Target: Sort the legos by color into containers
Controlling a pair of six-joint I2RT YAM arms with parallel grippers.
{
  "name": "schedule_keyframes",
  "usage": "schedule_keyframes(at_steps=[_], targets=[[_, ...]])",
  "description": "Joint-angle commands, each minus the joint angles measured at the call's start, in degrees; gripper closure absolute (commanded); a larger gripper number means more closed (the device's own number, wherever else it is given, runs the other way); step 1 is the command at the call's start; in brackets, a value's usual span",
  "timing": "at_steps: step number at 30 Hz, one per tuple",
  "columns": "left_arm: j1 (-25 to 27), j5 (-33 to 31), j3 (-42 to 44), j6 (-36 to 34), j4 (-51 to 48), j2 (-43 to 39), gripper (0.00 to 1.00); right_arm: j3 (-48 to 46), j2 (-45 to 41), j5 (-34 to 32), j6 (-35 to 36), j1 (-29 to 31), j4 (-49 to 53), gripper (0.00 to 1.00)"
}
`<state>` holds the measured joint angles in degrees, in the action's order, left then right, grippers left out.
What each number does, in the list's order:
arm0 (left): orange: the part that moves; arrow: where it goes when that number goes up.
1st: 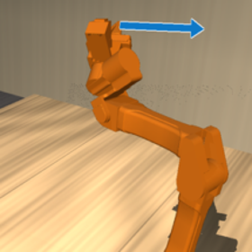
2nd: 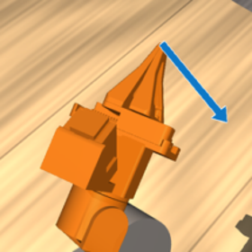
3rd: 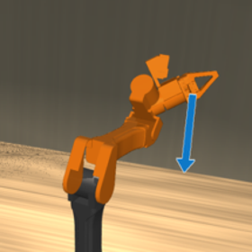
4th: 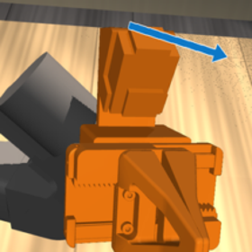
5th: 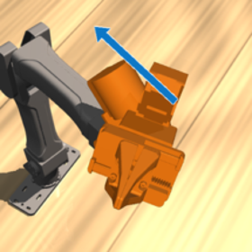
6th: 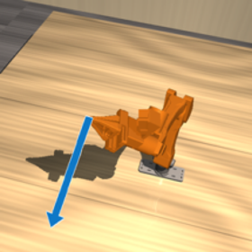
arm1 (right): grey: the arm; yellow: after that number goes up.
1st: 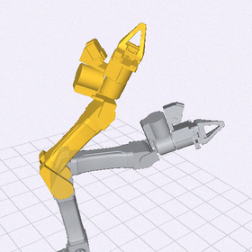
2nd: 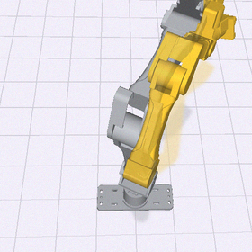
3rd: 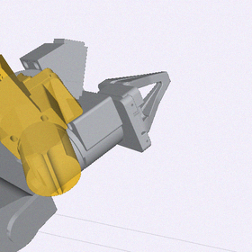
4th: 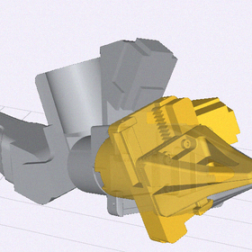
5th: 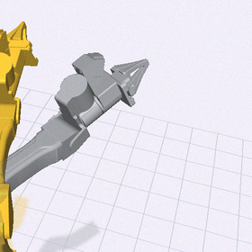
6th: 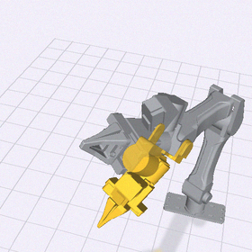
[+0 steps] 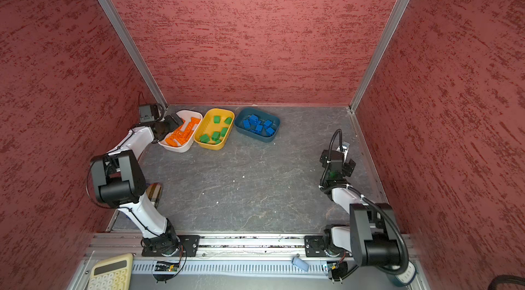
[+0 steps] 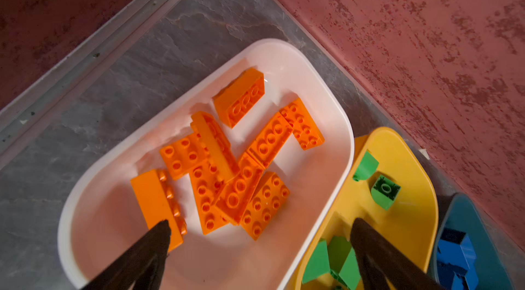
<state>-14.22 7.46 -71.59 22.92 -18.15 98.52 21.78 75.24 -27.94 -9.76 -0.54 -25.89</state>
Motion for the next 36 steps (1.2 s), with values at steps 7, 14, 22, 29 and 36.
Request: schedule_keyframes(at_steps=[7, 14, 22, 29, 36], targets=[[1.46, -7.61, 39.45, -3.06, 24.61, -26.58, 0.01, -0.55, 6.99, 29.45, 3.71, -7.24, -26.06, 0.01], [9.95, -11.02, 48.11, -16.82, 54.03, -20.98, 0.01, -6.05, 14.02, 33.63, 6.89, -5.78, -41.93, 0.01], [12.45, -12.12, 51.21, -20.52, 71.24, -10.96, 0.01, -5.90, 12.81, 29.83, 6.64, -5.09, -39.67, 0.01], [12.70, -12.34, 51.20, -21.13, 72.59, -10.21, 0.01, -4.47, 13.22, 31.36, 7.74, -4.76, -37.73, 0.01], [12.68, -12.30, 50.98, -20.73, 70.98, -10.77, 0.01, -4.52, 13.19, 31.20, 7.82, -4.71, -37.54, 0.01]])
